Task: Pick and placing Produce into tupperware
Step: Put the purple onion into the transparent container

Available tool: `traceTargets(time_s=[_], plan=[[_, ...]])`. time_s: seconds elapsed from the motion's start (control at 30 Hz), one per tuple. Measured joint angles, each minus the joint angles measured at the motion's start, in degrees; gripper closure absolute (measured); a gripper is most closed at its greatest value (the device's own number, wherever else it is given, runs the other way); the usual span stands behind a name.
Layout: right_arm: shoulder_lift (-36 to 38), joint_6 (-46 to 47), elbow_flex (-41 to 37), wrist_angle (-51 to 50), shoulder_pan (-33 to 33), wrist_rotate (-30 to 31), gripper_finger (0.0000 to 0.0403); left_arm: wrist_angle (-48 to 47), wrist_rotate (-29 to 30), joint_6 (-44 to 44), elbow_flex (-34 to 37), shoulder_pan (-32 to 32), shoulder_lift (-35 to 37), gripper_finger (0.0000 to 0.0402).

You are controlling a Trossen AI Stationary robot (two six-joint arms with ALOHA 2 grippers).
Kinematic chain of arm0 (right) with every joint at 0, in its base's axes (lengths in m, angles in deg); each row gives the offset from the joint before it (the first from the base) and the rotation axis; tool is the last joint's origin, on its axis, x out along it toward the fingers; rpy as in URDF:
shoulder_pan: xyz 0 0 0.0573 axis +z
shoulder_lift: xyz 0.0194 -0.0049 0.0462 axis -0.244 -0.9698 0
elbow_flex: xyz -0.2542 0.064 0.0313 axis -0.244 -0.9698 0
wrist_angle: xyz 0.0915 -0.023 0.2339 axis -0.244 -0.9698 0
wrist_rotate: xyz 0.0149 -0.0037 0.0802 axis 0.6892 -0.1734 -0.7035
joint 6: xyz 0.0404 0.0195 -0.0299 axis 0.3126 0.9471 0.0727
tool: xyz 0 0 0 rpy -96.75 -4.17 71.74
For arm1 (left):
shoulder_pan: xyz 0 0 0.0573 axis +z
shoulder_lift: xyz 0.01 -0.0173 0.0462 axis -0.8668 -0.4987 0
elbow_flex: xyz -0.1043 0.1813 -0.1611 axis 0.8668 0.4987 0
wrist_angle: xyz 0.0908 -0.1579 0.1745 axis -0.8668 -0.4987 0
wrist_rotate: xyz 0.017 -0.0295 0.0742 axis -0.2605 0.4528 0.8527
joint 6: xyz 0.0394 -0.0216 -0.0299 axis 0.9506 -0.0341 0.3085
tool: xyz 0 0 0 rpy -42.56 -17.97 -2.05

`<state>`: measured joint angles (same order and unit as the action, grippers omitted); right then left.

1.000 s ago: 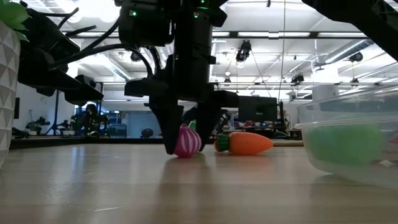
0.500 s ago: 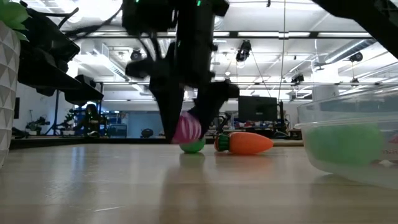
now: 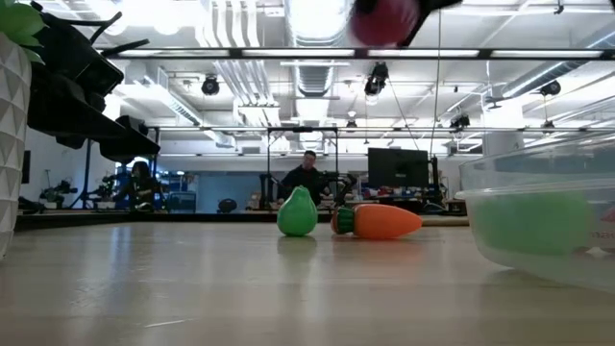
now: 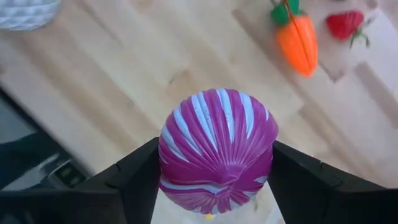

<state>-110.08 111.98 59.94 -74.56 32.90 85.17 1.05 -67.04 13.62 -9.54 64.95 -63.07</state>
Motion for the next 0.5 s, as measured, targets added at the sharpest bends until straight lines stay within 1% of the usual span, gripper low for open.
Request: traceTargets(time_s=[0.1,0.2,0.33,0.4,0.5], plan=[[3.1,6.1,-2.1,0.2,4.4,1.6,0.0156,0.0,0.0,0.0,0.0,0.0,0.0,0.0118],[4.0,12.7,-5.6,0.0,8.8,1.0,0.0156,0.0,0.0,0.0,0.0,0.0,0.0,0.0118],[3.6,20.6,-11.5,0.8,14.0,-3.8,0.0150,0.0,0.0,0.0,0.0,0.0,0.0,0.0118],[3.1,24.1,-14.7,2.8,16.4,-6.8,0.0149,0.0,0.0,0.0,0.0,0.0,0.0,0.0118],[2.6,29.9,-19.4,6.4,18.6,-9.1,0.0151,0.0,0.0,0.0,0.0,0.0,0.0,0.0118]])
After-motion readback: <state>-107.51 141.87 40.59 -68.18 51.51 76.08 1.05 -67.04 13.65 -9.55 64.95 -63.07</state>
